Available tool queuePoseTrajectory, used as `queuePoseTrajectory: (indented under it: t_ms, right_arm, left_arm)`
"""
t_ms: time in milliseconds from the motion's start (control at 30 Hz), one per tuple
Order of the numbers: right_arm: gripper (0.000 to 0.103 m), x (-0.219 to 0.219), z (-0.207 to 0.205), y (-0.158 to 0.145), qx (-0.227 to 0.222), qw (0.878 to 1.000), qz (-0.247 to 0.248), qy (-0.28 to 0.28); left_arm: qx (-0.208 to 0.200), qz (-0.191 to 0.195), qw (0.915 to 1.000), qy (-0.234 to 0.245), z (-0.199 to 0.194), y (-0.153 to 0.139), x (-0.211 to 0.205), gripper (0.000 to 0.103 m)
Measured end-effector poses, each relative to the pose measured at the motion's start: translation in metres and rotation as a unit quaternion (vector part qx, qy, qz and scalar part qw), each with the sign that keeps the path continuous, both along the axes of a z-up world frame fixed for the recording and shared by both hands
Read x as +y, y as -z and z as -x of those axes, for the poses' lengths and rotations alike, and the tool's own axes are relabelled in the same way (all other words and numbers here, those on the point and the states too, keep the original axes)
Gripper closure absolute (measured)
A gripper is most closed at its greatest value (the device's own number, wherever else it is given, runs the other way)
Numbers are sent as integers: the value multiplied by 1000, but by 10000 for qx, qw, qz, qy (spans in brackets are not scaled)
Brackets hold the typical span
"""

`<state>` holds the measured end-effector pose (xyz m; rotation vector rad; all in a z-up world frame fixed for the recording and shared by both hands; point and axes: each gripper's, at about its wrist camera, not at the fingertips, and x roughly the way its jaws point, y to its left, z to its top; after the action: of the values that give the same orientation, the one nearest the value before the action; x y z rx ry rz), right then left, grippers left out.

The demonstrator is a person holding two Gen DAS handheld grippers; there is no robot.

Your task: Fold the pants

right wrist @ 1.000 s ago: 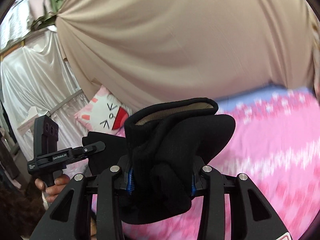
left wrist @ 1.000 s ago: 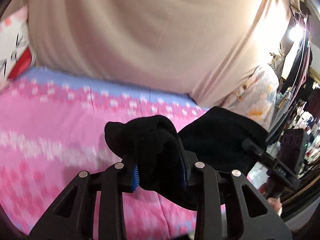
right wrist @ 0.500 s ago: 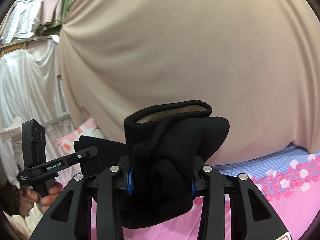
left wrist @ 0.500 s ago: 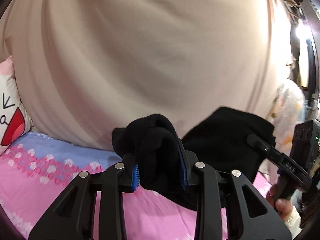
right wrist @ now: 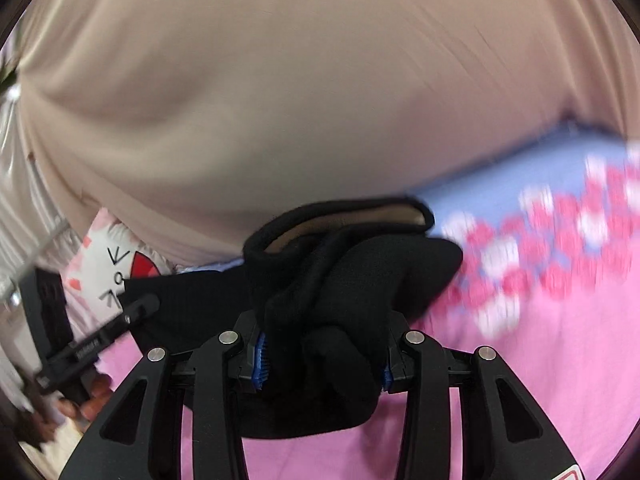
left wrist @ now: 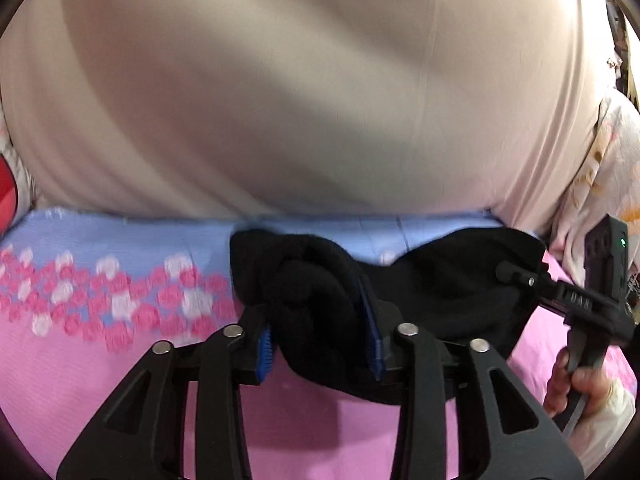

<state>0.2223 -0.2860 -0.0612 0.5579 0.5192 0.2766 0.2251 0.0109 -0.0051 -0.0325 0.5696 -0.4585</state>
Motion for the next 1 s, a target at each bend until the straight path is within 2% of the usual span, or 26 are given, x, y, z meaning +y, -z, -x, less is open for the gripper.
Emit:
queuePoseTrajectory:
  t_ms: [67,133,200,267,300,333,367,400,433,467,500,567,600,633,667,767,800,833,867,933,967,1000]
  right_arm:
    - [53,-5,4,13,326,9994,-116,11]
    - [31,-5,10,28,773,9969,-121,27]
    - [28,-8,15,47,1400,9898,-221,142]
    - [25,-16,33,47,1350,9896,-487,121]
    - [21,-20,43,45,1389,9887,-538,171]
    - [21,-25,54,42,1431,9878,-547,275]
    - [22,-32,73,36,1403,9872,-479,593]
    - [36,-35,92,26,1263,9873,-359,895]
    - [52,-34,104,12,1065,9895,-207,953]
    - [77,-29,107,-1,965,9911,-24,919]
    - [82,-22,106,-14,891,9917,202,901]
    - [83,0,92,-47,633,9919,766,795]
    - [83,15,78,-56,572,9916,965,640]
    - [83,27,63,-58,592,9915,1060,461]
    - [83,34,50,-53,638,9914,1096,339]
    - [85,48,15,-23,1065,9840,1409,243]
    - [96,44,7,-8,1259,9784,1591,406]
    - [103,36,6,1,1322,9768,1614,484]
    - [103,26,5,12,1345,9777,1514,550]
    - [103,2,9,22,1261,9877,793,479]
    - [103,-4,11,19,1380,9878,529,496]
    - [103,0,13,11,1400,9870,567,555]
  left_arm:
    - [382,-48,9993,-15,3,13,7,57]
    - [784,-154,9967,-110,5,29,11,52]
    - [1284,-448,9899,-395,7,50,18,43]
    - [1530,-378,9861,-520,21,59,32,40]
    - [1609,-336,9846,-601,29,58,40,32]
    - [1648,-347,9831,-714,34,57,47,25]
    - [1663,-429,9805,-950,45,51,55,25]
    - [1611,-498,9793,-1121,55,42,60,25]
    - [1482,-468,9807,-1186,63,30,64,25]
    - [1301,-345,9839,-1178,70,12,66,25]
    - [1149,-214,9862,-1169,73,-4,65,24]
    - [937,71,9894,-1107,71,-32,55,15]
    - [895,187,9903,-1049,65,-39,46,5]
    - [870,296,9910,-974,55,-41,33,5]
    - [909,234,9911,-941,47,-38,22,5]
    - [1193,-415,9868,-1017,19,-7,-12,6]
    - [1181,-680,9841,-1141,13,7,-20,6]
    - [1159,-914,9815,-1218,11,20,-25,6]
    - [1185,-1062,9794,-1243,10,28,-27,6]
    - [1391,-1265,9743,-1242,6,47,-28,5]
    - [1456,-1185,9743,-1248,6,53,-26,5]
    - [1453,-990,9759,-1295,7,54,-20,5]
